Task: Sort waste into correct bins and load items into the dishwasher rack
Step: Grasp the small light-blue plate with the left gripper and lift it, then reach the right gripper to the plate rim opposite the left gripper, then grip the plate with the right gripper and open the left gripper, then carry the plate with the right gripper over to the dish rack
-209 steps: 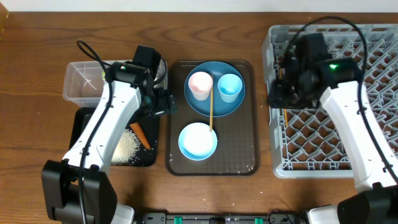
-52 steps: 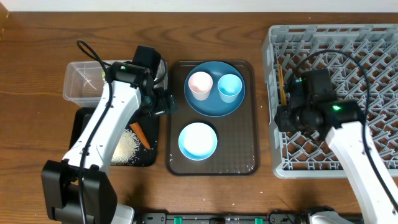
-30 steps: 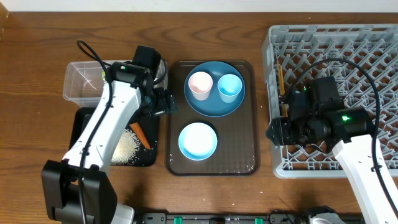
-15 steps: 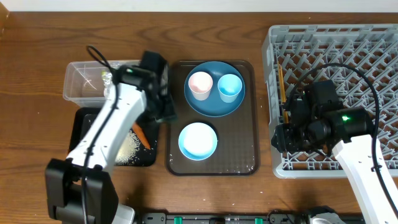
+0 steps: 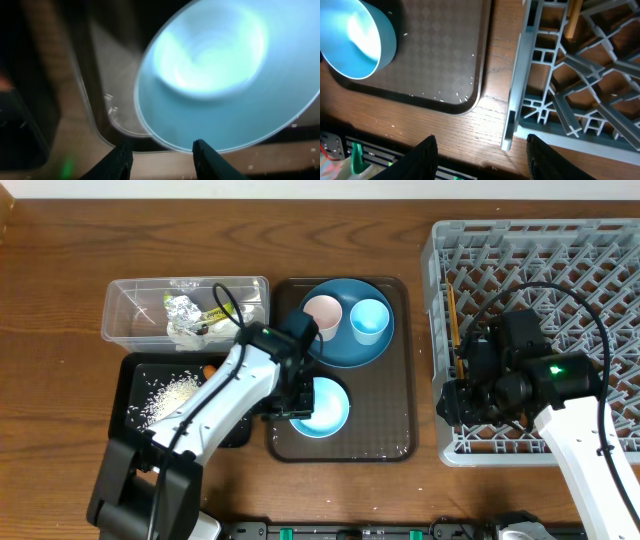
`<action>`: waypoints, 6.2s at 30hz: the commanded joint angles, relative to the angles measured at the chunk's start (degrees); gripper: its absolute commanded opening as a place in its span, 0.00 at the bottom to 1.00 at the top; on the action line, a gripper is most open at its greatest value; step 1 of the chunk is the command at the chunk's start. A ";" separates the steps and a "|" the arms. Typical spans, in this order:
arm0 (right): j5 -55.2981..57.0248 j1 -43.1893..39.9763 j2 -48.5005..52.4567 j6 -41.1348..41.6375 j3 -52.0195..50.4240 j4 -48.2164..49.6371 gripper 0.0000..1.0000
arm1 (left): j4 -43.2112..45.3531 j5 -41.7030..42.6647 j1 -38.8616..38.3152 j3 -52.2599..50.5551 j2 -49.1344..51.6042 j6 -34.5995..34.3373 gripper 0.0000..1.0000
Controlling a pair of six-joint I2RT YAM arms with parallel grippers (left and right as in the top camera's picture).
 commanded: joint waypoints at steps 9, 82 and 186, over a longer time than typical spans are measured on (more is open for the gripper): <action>0.28 0.81 -0.15 -0.35 0.17 0.15 0.56 | 9.62 -0.90 -1.14 -7.69 -0.90 -2.05 0.41; 2.67 27.98 0.98 11.52 0.15 18.10 0.24 | 3.87 8.81 -3.72 -7.56 -20.85 -7.89 0.06; 77.70 2.97 11.89 -45.66 0.15 88.80 0.01 | 4.07 -17.64 20.68 5.86 -33.90 -3.74 0.95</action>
